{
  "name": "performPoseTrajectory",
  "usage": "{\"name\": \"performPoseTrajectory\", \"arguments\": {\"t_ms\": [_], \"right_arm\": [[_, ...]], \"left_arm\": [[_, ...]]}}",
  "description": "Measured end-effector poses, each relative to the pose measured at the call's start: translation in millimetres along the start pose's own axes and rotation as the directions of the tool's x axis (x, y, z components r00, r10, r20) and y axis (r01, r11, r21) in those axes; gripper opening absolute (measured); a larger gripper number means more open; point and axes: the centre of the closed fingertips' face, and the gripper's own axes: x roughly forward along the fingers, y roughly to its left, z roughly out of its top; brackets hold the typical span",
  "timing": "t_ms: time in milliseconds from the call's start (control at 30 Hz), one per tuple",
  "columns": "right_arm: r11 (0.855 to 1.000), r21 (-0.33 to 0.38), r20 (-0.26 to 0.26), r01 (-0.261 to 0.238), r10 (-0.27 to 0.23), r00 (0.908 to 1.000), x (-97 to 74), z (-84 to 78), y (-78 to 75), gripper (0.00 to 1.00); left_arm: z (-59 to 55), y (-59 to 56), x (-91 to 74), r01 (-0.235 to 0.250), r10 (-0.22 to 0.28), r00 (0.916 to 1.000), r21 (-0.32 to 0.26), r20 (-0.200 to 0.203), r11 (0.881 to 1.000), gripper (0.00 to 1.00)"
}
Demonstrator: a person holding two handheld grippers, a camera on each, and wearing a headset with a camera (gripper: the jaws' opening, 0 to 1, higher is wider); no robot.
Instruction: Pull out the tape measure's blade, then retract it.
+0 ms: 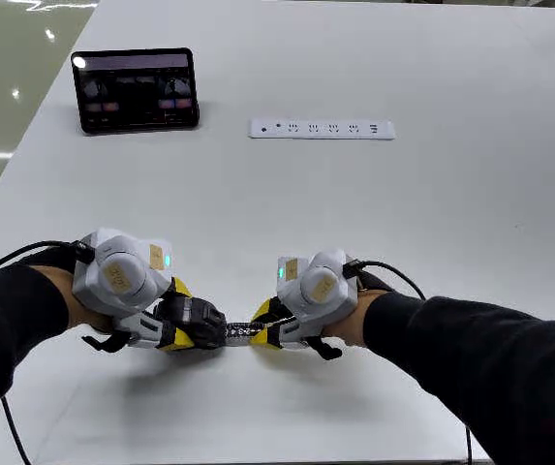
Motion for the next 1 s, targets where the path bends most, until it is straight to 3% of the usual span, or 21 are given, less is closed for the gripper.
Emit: {"name": "performPoseTrajectory", "arguments": {"t_ms": [1000], "right_arm": [[0.999, 0.03, -0.004, 0.014, -0.014, 0.9999, -15.9, -15.7, -1.7, 0.1]], "left_arm": [[0.3, 0.3, 0.2, -0.004, 0.004, 1.0, -0.002, 0.0, 1.0, 0.31]]}}
